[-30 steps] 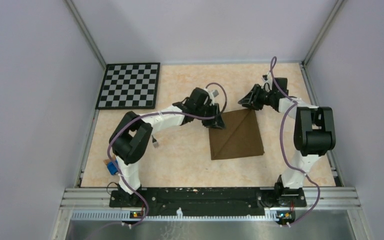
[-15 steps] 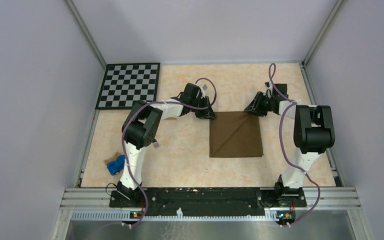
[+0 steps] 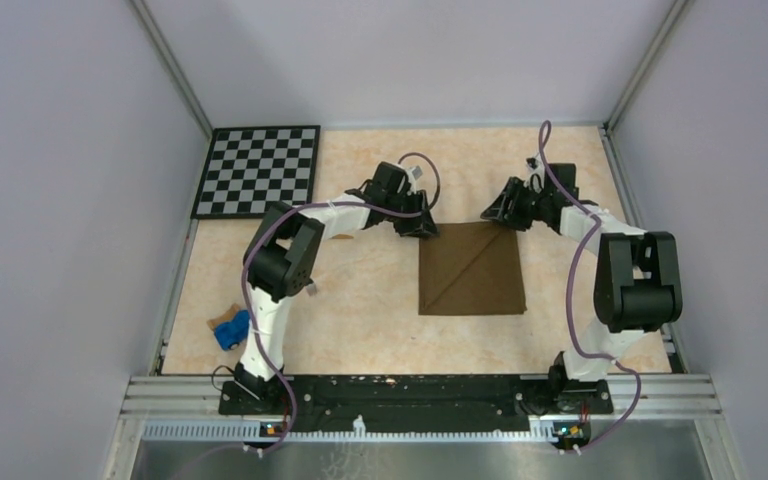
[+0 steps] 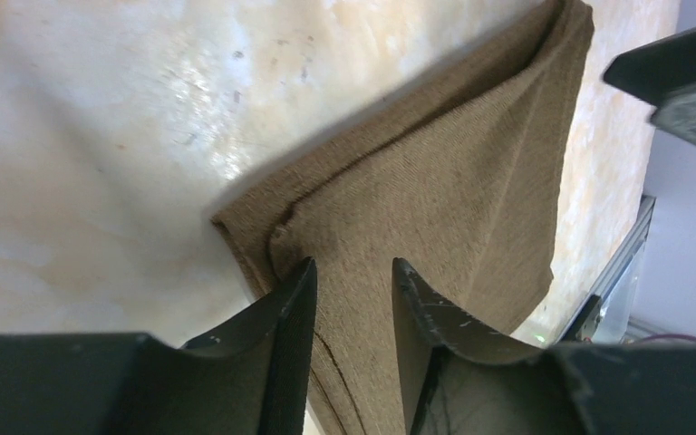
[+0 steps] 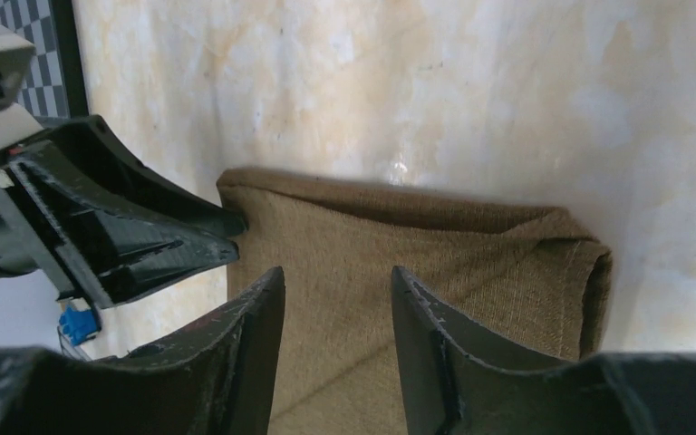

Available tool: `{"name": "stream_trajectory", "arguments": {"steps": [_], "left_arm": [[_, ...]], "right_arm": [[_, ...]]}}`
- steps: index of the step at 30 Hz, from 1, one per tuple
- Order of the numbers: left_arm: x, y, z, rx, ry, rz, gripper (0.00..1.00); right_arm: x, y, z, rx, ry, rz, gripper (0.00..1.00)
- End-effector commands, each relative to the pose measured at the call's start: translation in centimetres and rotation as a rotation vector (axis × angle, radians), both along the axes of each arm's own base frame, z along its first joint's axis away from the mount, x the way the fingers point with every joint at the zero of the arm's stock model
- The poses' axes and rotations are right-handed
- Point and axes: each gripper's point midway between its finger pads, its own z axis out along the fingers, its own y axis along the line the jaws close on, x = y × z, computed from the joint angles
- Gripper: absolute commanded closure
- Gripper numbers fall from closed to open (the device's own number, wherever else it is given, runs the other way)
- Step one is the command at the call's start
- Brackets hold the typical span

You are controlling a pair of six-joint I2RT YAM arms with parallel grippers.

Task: Fold the napkin into a case and place the utensils inside
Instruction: Smooth out the upper triangle-folded napkin at the center of the board.

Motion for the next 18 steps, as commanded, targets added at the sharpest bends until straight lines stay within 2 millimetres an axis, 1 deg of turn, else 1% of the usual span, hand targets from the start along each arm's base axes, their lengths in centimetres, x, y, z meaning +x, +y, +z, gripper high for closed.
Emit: {"name": "stream_trajectory", "arguments": {"steps": [1,3,4,6,7,8,9,10,13,14,16,18], "left_arm": [[-0.7,-1.9,6.6,-0.054,-0.121,-0.061,0.52],[-1.9,-2.6,7.2,-0.053,-0.13,-0.092,0.46],[-2.5,-2.8,7.2,-0.041,-0.136,-0.102,0.45],[-3.8,-2.9,7.1,-0.01,-0.144,-0.118,0.45],[-4.4,-2.9,7.0,0.001,-0.146,-0.126,0.46],[-5.0,-2.8,6.8,0.011,-0.145,-0.132,0.46],[-5.8,-2.7,6.7,0.019,-0.143,-0.142,0.47],[-6.5,-2.6,6.6,0.03,-0.145,-0.149,0.47],[-8.4,-1.8,5.1,0.085,-0.134,-0.163,0.47],[-9.0,-1.6,4.7,0.096,-0.125,-0.167,0.48],[-10.0,-1.3,3.9,0.114,-0.118,-0.171,0.5],[-10.6,-1.1,3.0,0.138,-0.111,-0.175,0.55]], "right_arm": [[-0.3,0.7,0.3,0.046,-0.001,0.028,0.56],[-0.1,-0.2,0.0,0.018,0.003,0.016,0.56],[0.0,-0.8,-0.2,-0.018,0.005,0.001,0.55],[0.4,-2.2,-0.4,-0.098,0.008,-0.028,0.54],[0.5,-2.5,-0.3,-0.11,0.019,-0.045,0.54],[0.4,-2.6,-0.6,-0.098,0.05,-0.073,0.55],[0.5,-3.8,-0.9,-0.066,0.097,-0.144,0.55],[0.3,-3.9,-1.1,-0.028,0.14,-0.181,0.53],[0.2,-2.2,-0.9,0.121,0.2,-0.223,0.48],[0.2,-2.0,-1.1,0.145,0.21,-0.238,0.48],[0.3,-2.0,-1.5,0.15,0.204,-0.254,0.48],[0.3,-2.4,-2.0,0.134,0.179,-0.268,0.51]]}}
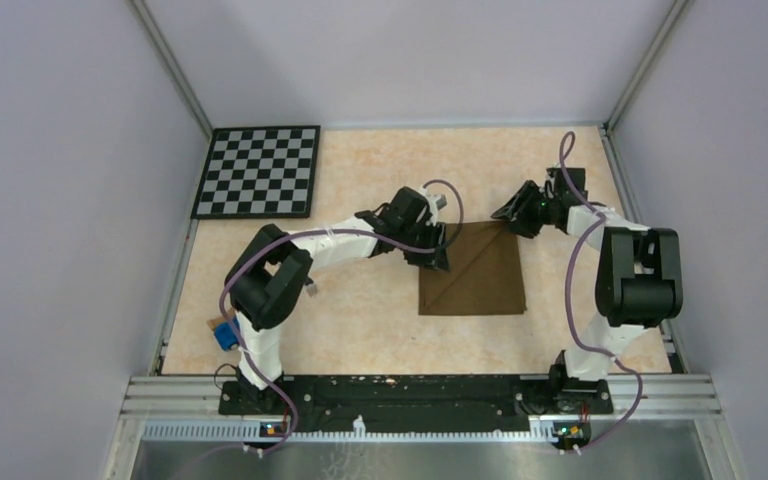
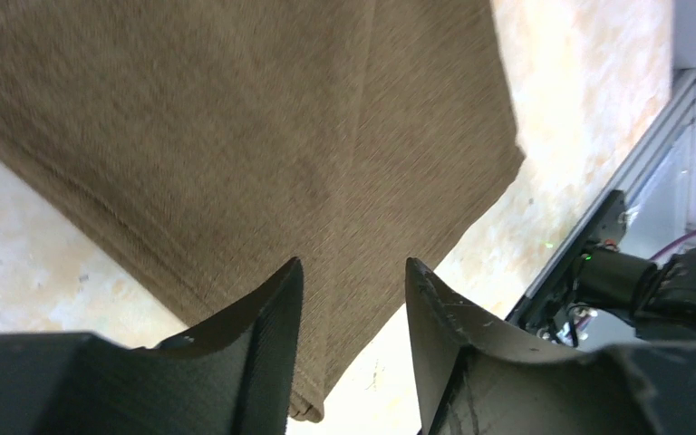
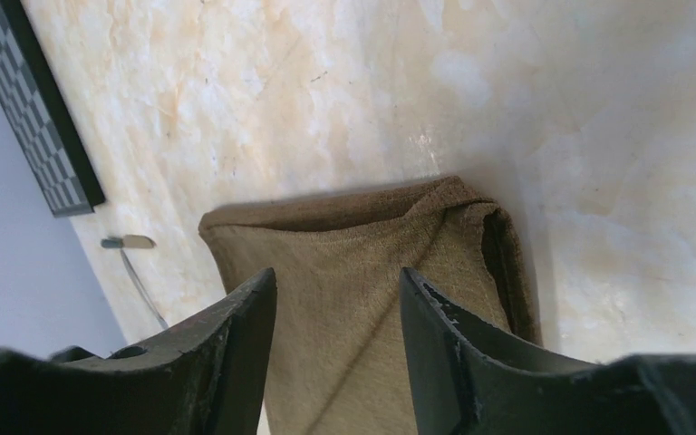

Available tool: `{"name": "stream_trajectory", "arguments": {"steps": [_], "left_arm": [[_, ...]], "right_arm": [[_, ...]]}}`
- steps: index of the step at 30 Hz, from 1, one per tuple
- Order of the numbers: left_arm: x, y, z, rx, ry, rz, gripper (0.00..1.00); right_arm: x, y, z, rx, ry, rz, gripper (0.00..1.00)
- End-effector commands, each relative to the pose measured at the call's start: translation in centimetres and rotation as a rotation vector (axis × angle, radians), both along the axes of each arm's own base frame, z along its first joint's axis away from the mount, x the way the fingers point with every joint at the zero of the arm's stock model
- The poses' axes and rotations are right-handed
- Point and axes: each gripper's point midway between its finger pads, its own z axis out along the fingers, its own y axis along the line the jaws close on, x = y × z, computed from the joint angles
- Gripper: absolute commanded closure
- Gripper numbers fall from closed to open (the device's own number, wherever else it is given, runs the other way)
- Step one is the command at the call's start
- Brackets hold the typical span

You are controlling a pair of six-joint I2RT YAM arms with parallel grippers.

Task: Fold the napkin into a case and place the utensils inside
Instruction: Smooth out the upper triangle-folded napkin at the center of the board.

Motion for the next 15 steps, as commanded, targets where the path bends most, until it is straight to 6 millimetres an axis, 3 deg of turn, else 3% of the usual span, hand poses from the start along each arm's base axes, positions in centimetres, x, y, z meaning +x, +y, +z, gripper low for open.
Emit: {"name": "stream_trajectory", "arguments": {"steps": [1,7,15], "left_arm": [[-1.1,1.2,-0.8,0.062,-0.038,0.003,0.57],[-2.7,1.9,-1.1,0.124,-0.073,-0.001,0.58],[-4.5,3.7,-1.0,0.179,-0.095,0.031,0.54]], "right_arm": [[0.4,0.1,-0.3,0.028,-0.019,-0.06,0.54],[0.2,-0.5,-2.0,-0.014,-0.001,-0.056,0.66],[0.4,-1.1,-3.4,-0.01,0.02,-0.066,0.67]]}}
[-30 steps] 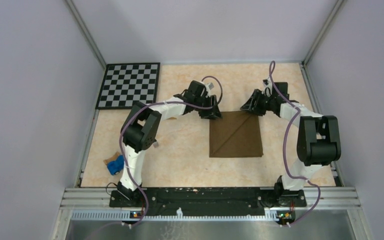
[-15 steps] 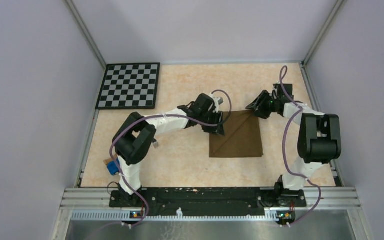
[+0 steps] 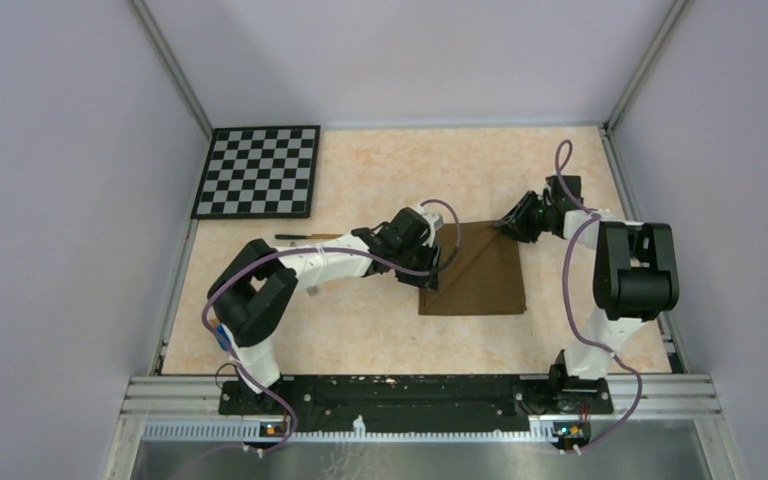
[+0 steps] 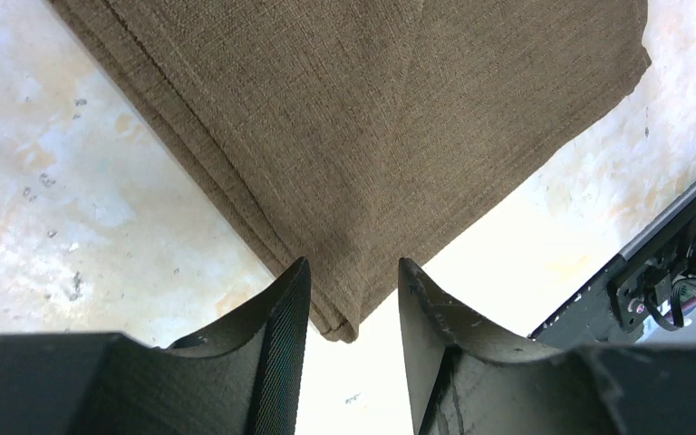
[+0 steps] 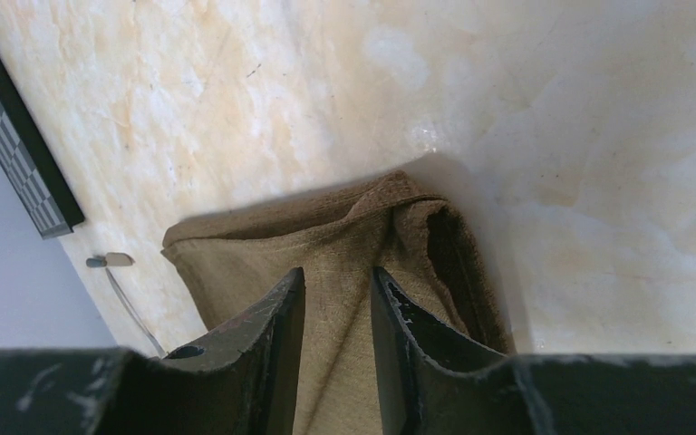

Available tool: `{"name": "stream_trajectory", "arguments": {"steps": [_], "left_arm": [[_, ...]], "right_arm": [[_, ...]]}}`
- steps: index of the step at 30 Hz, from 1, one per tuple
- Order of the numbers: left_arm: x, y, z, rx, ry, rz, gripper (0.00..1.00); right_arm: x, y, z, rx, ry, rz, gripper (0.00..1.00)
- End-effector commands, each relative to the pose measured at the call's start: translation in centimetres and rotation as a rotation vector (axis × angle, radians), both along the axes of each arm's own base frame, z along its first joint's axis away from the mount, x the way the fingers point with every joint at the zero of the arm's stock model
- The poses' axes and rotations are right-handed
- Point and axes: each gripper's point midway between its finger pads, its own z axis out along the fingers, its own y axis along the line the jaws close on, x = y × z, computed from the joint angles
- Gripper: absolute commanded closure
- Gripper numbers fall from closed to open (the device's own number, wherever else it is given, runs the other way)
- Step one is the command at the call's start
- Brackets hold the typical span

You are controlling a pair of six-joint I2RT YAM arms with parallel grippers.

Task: Fold the napkin into a case and place the utensils inside
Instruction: Smooth out the upper triangle-folded napkin at the center of the board.

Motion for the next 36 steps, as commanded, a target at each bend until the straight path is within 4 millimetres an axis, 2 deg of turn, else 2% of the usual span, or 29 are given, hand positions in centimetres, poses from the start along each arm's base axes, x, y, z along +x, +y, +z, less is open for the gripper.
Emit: {"name": "stream_trajectory", "arguments": {"steps": [1,5,9,13,18,22,26,28,31,33,36], "left_arm": [[0.0,0.9,1.5,0.008,-0.064,0.025,0.53],[-0.4,1.1,0.8,0.022,-0.052,0.027,0.54],[-0.3,1.4,0.3,0.041,-0.057,0.042,0.54],[-0.3,1.4,0.4,0.041,-0.063,0.046,0.53],[-0.6,1.0,0.9,0.029,-0.063,0.033,0.48],[-0.9,0.8,1.9,0.005,-0.064,0.022,0.46],[-1.4,-0.2,3.1,-0.048,-0.052,-0.012,0.44],[-1.6,-0.9,3.9,-0.085,-0.042,-0.029,0.45],[-1.8,-2.0,4.9,-0.143,-0.034,-0.051,0.51],[-1.6,-2.8,5.0,-0.165,-0.029,-0.061,0.52],[-1.2,-3.8,4.1,-0.168,-0.004,-0.071,0.52]], "right_arm": [[1.0,-0.6,-0.6,0.0,-0.024,-0.014,0.68],[1.2,-0.7,-1.3,0.005,-0.011,-0.017,0.78],[1.0,-0.4,-0.8,0.02,-0.023,0.0,1.0],[0.0,-0.2,1.4,0.015,-0.047,0.023,1.0],[-2.0,-0.4,2.4,0.075,-0.05,0.043,1.0],[-3.0,-2.3,1.1,0.074,-0.044,0.03,1.0],[-3.2,-3.0,-0.9,0.054,-0.034,0.049,0.97],[-3.3,-3.1,-1.8,0.041,-0.018,0.063,0.95],[-3.3,-3.6,-2.1,-0.002,-0.024,0.07,0.95],[-3.4,-4.3,-2.3,-0.056,-0.027,0.069,1.0],[-3.5,-4.9,-2.7,-0.093,-0.021,0.058,1.0]]}}
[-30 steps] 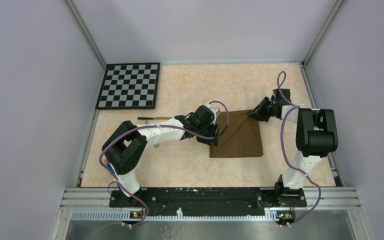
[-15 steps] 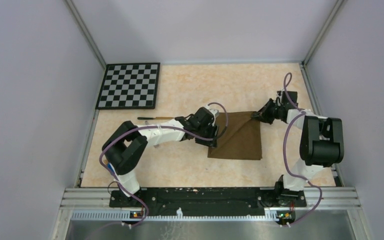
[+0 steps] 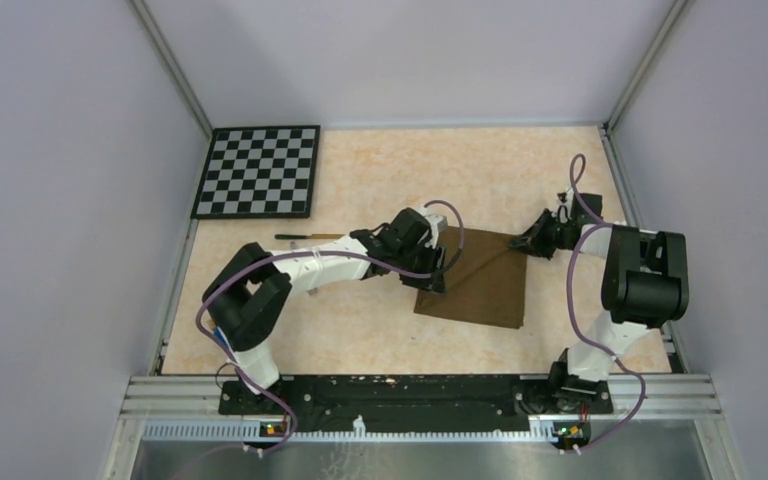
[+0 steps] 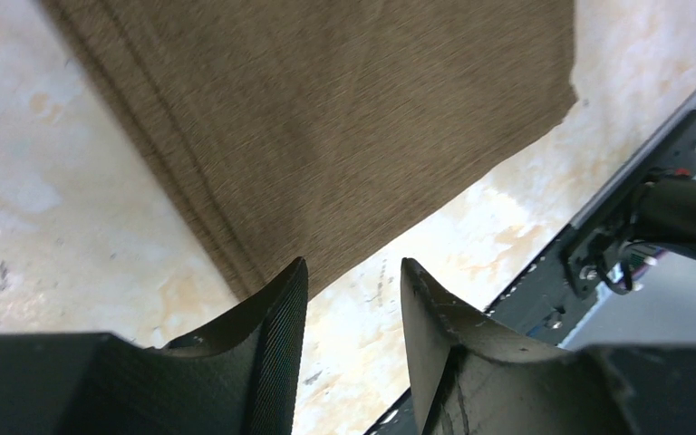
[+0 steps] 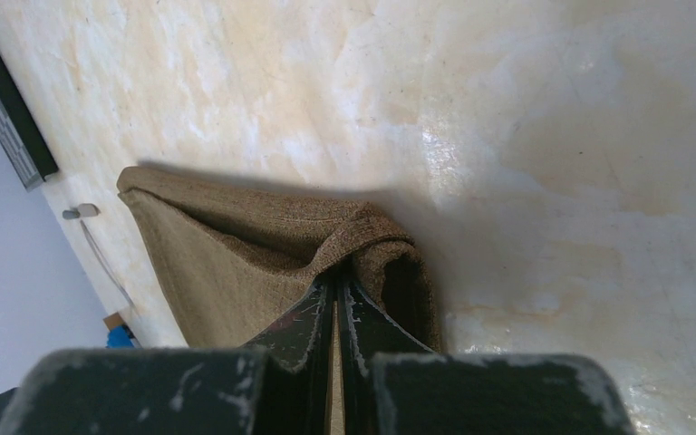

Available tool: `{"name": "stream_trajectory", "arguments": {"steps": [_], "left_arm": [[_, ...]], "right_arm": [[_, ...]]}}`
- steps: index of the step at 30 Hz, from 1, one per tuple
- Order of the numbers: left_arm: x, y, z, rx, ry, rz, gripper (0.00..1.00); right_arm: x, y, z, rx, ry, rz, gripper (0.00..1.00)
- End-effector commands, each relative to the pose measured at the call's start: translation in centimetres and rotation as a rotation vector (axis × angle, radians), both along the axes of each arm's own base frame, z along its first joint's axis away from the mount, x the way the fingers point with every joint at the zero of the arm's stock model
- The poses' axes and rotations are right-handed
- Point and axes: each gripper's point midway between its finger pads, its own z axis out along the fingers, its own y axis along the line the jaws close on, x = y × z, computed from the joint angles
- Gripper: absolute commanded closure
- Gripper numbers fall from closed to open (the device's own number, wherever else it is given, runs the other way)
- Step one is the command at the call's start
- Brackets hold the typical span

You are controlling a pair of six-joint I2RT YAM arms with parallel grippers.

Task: Fold the napkin into a case and place the utensils inside
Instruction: Smooth out the upper triangle-folded napkin at the center of the board.

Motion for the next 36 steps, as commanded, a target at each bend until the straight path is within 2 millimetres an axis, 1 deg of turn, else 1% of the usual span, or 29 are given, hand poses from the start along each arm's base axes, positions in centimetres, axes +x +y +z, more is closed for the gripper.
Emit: {"name": "stream_trajectory", "arguments": {"steps": [1,2,4,7,9,11,12,13,14,16,18,21,24,25,26,28,29,31,34,36], "left_arm": [[1.3,-3.4,1.8,-0.109,-0.018,-0.034,0.53],[1.4,-3.4,1.2,-0.099,-0.018,-0.031,0.53],[2.0,-2.5,-0.8,-0.034,-0.024,0.005,0.55],[2.3,0.0,-4.0,0.074,-0.012,0.064,0.59],[1.8,1.9,-6.3,0.135,0.008,0.091,0.61],[1.6,3.6,-7.9,0.182,0.014,0.117,0.62],[1.4,4.2,-8.4,0.198,0.016,0.122,0.63],[1.2,4.6,-8.8,0.207,0.017,0.121,0.64],[0.9,4.8,-9.0,0.208,0.019,0.118,0.64],[0.5,4.8,-9.1,0.188,0.026,0.106,0.64],[0.2,4.7,-9.4,0.181,0.04,0.101,0.65],[-0.2,4.7,-9.6,0.172,0.052,0.1,0.66],[-0.3,4.8,-9.4,0.161,0.053,0.102,0.66],[-0.3,4.7,-9.2,0.157,0.052,0.101,0.66],[-0.3,4.6,-9.1,0.151,0.051,0.101,0.66],[-0.3,4.4,-8.9,0.14,0.05,0.098,0.66],[-0.2,4.3,-8.8,0.137,0.051,0.097,0.66],[-0.2,4.1,-8.8,0.131,0.055,0.095,0.66],[-0.3,3.7,-8.9,0.118,0.064,0.093,0.66],[-0.4,3.7,-8.9,0.113,0.068,0.095,0.66]], "right_arm": [[0.3,-2.0,-0.9,-0.136,-0.02,-0.006,1.0],[0.3,-2.1,-1.1,-0.141,-0.017,-0.005,1.0],[0.3,-2.4,-1.5,-0.16,-0.004,-0.006,1.0],[0.6,-2.4,-1.8,-0.166,-0.011,0.004,1.0],[0.5,-2.7,-2.3,-0.182,0.006,0.014,1.0],[0.3,-3.4,-3.0,-0.226,0.032,0.006,1.0],[0.1,-4.2,-3.2,-0.265,0.044,-0.012,1.0],[0.0,-4.8,-3.3,-0.303,0.051,-0.031,1.0],[0.1,-5.4,-2.8,-0.334,0.041,-0.049,0.96],[0.3,-5.7,-1.2,-0.363,-0.004,-0.063,0.93],[0.2,-6.6,0.5,-0.429,-0.031,-0.099,0.85],[-0.1,-8.0,2.7,-0.495,-0.052,-0.164,0.84],[-0.2,-8.3,3.9,-0.512,-0.068,-0.191,0.84],[-0.1,-8.0,4.2,-0.494,-0.076,-0.181,0.85],[0.2,-7.2,4.5,-0.456,-0.097,-0.153,0.86],[1.0,-4.4,5.3,-0.326,-0.16,-0.063,0.91],[1.3,-3.0,5.6,-0.257,-0.184,-0.02,0.91],[1.7,-1.0,5.5,-0.152,-0.199,0.043,0.91],[2.0,0.7,4.5,-0.069,-0.2,0.099,0.92],[2.3,1.4,4.4,-0.02,-0.22,0.12,0.92]]}}
